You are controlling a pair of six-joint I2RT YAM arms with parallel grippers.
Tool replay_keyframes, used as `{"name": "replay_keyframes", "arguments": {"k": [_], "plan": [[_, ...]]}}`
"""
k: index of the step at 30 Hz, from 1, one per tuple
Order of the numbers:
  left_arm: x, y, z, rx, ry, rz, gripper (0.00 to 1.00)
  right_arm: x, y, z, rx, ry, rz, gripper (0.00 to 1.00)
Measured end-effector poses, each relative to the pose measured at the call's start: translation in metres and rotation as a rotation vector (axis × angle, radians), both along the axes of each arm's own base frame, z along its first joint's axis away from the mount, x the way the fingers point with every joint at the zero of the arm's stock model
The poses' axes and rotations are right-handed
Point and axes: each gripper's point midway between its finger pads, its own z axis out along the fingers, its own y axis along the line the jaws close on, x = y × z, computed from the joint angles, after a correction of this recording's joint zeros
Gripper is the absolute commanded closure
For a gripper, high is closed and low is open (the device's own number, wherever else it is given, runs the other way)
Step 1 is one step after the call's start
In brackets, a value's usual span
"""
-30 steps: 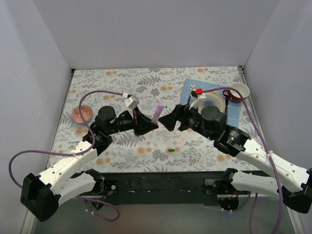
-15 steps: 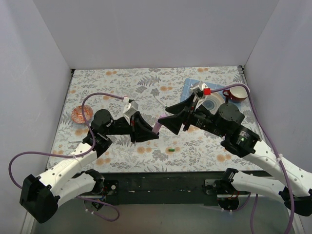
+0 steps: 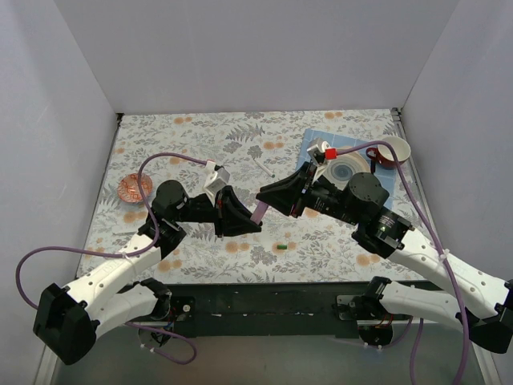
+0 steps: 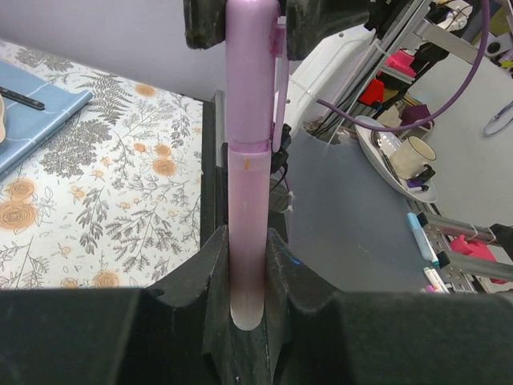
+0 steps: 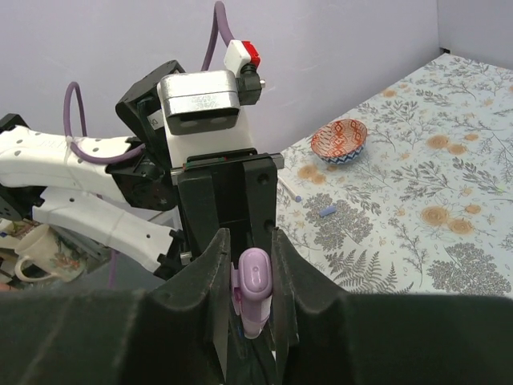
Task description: Insert the pens into the pen caps
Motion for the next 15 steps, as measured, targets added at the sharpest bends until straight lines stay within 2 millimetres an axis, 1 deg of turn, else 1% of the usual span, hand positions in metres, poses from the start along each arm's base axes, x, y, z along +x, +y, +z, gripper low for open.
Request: {"name": "replay_keyframes", "arguments": {"k": [1, 2, 8, 15], "plan": [[0.0, 0.0, -0.001, 0.001, 0.003, -0.001, 1.0, 0.001, 0.0, -0.001, 0.003, 0.002, -0.001, 0.93], [0.0, 0.0, -0.001, 0.003, 0.007, -0.002, 1.0, 0.002, 0.0, -0.001, 0.008, 0.006, -0.003, 0.99], [0.003, -0.003, -0.007, 0.016, 0.037, -0.002, 1.0, 0.006, 0.001, -0.01, 0.014, 0.021, -0.014, 0.99], [-0.001, -0.005, -0.012, 0.009, 0.094, -0.022, 1.0, 0.004, -0.006, -0.023, 0.091, 0.048, -0.029, 0.99]]}}
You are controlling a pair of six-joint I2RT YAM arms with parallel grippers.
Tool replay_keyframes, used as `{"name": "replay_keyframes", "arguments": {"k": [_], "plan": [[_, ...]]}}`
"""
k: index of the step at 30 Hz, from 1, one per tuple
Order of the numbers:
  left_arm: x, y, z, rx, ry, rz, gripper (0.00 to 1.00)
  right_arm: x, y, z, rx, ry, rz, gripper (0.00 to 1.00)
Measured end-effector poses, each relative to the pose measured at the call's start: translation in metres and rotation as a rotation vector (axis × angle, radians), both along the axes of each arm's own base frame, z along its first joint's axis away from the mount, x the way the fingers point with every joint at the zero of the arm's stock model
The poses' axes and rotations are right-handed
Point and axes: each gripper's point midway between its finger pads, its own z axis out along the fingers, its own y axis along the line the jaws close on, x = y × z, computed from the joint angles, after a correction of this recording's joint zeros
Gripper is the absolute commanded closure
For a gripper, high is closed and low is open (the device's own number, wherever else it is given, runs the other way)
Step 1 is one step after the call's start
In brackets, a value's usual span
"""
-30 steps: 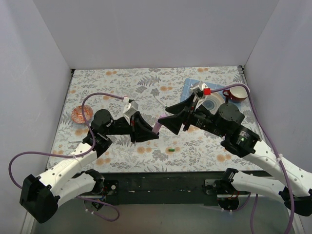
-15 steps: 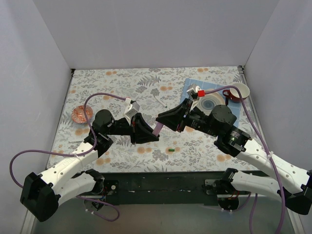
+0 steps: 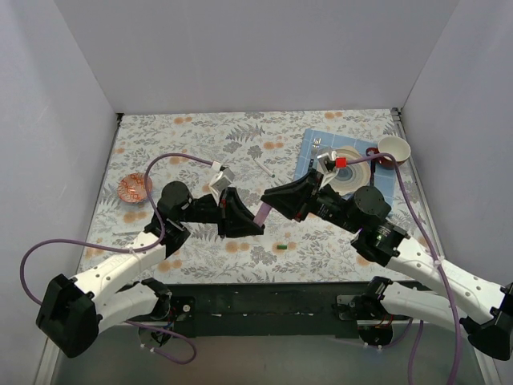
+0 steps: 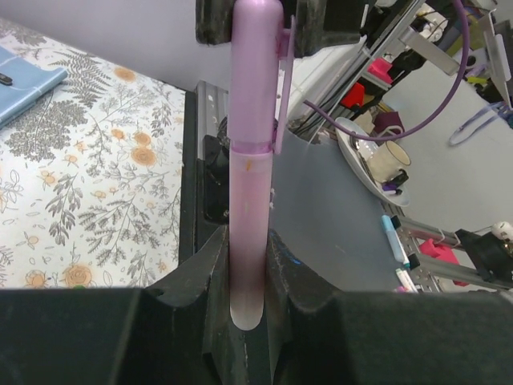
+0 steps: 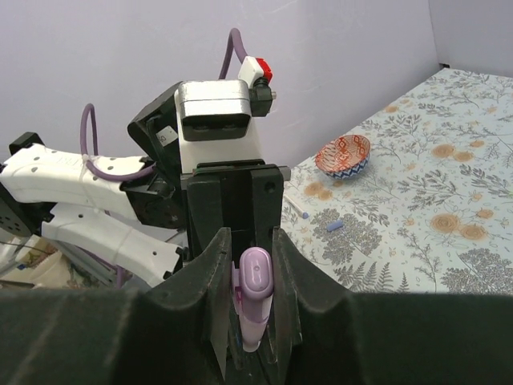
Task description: Insert the pens into the pen caps
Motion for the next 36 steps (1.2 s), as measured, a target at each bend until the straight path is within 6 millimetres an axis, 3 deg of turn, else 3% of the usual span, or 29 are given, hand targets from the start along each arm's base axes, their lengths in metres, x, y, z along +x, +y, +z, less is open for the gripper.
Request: {"name": "replay_keyframes", "arguments": {"k": [18, 26, 34, 36], "plan": [[0.005, -0.009, -0.008, 0.091, 0.057, -0.081, 1.0, 0.006, -0.011, -0.018, 0.137, 0.051, -0.033, 0.99], [0.017, -0.016, -0.017, 0.133, 0.127, -0.125, 1.0, 0.019, -0.018, -0.031, 0.167, 0.07, -0.113, 0.99], [0.036, -0.013, -0.01, 0.142, 0.151, -0.146, 1.0, 0.035, -0.022, -0.027, 0.215, 0.071, -0.195, 0.99], [0.037, -0.013, -0.009, 0.141, 0.145, -0.143, 1.0, 0.037, -0.022, -0.025, 0.207, 0.083, -0.208, 0.91]]}}
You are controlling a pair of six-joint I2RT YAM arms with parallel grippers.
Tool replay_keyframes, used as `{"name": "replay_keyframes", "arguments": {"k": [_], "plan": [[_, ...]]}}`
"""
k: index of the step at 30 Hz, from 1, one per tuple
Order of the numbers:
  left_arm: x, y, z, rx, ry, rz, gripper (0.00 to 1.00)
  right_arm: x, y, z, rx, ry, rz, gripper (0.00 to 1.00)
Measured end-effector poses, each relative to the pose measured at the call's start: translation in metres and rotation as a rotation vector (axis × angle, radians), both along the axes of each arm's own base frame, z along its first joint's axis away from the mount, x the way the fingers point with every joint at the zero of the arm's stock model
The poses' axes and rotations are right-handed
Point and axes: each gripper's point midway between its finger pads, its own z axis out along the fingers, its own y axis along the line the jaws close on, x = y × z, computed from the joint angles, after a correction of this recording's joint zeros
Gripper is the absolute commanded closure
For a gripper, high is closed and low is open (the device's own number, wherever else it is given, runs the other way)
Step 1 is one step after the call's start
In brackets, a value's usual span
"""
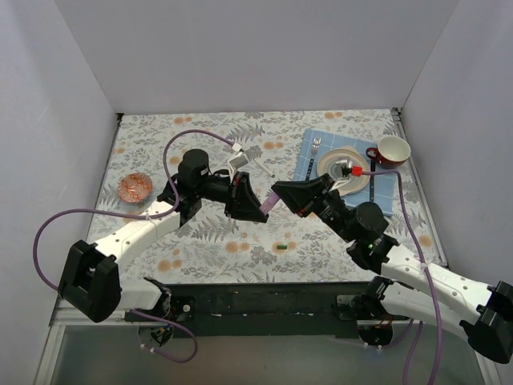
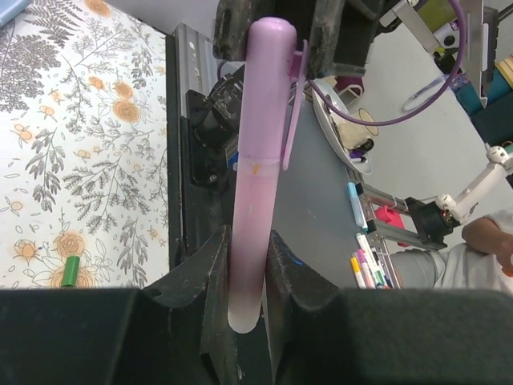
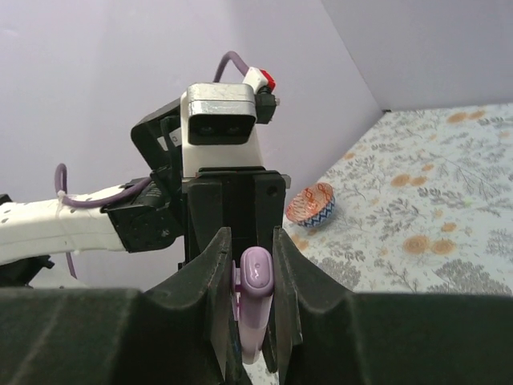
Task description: Insert the pens into the pen caps
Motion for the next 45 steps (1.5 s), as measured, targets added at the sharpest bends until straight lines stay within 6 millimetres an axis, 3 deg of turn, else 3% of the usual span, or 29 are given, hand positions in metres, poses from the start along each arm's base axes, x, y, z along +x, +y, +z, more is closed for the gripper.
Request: {"name": "replay_keyframes", "arguments": {"k": [1, 2, 5, 7, 8, 11, 17, 20, 25, 30, 34, 36, 45], "plan": [[0.001, 0.0, -0.001, 0.003, 0.002, 0.006, 1.0, 0.001, 0.0, 0.0, -0.016, 0.018, -0.009, 0.83], [0.001, 0.001, 0.0, 0.004, -0.001, 0.014, 1.0, 0.003, 0.001, 0.003, -0.042, 0.038, -0.018, 0.64], [0.007, 0.004, 0.005, -0.004, -0.031, 0.106, 1.0, 0.005, 0.002, 0.007, -0.137, 0.088, -0.057, 0.37], [0.014, 0.008, 0.007, -0.012, -0.05, 0.201, 1.0, -0.002, 0.005, -0.004, -0.233, 0.129, -0.053, 0.29], [0.017, 0.012, 0.006, -0.012, -0.049, 0.251, 1.0, -0.005, 0.004, -0.009, -0.268, 0.138, -0.055, 0.16], [0.026, 0.023, -0.011, 0.013, 0.011, 0.393, 1.0, -0.007, -0.012, -0.017, -0.343, 0.152, -0.108, 0.05], [0.053, 0.027, -0.079, 0.184, 0.3, 0.62, 0.98, -0.01, -0.052, -0.01, -0.301, 0.148, -0.214, 0.05], [0.06, 0.029, -0.121, 0.291, 0.456, 0.697, 0.89, -0.011, -0.062, -0.024, -0.302, 0.171, -0.237, 0.05], [0.055, 0.034, -0.175, 0.43, 0.641, 0.787, 0.89, -0.008, -0.063, -0.057, -0.388, 0.226, -0.253, 0.05], [0.057, 0.04, -0.201, 0.49, 0.72, 0.863, 0.88, -0.008, -0.06, -0.07, -0.421, 0.259, -0.251, 0.05], [0.055, 0.044, -0.219, 0.529, 0.786, 0.9, 0.72, -0.008, -0.06, -0.07, -0.414, 0.267, -0.25, 0.05], [0.052, 0.047, -0.227, 0.556, 0.813, 0.915, 0.69, -0.008, -0.059, -0.071, -0.41, 0.272, -0.25, 0.05], [0.049, 0.059, -0.231, 0.597, 0.851, 0.99, 0.52, -0.01, -0.063, -0.072, -0.402, 0.275, -0.251, 0.05]]}}
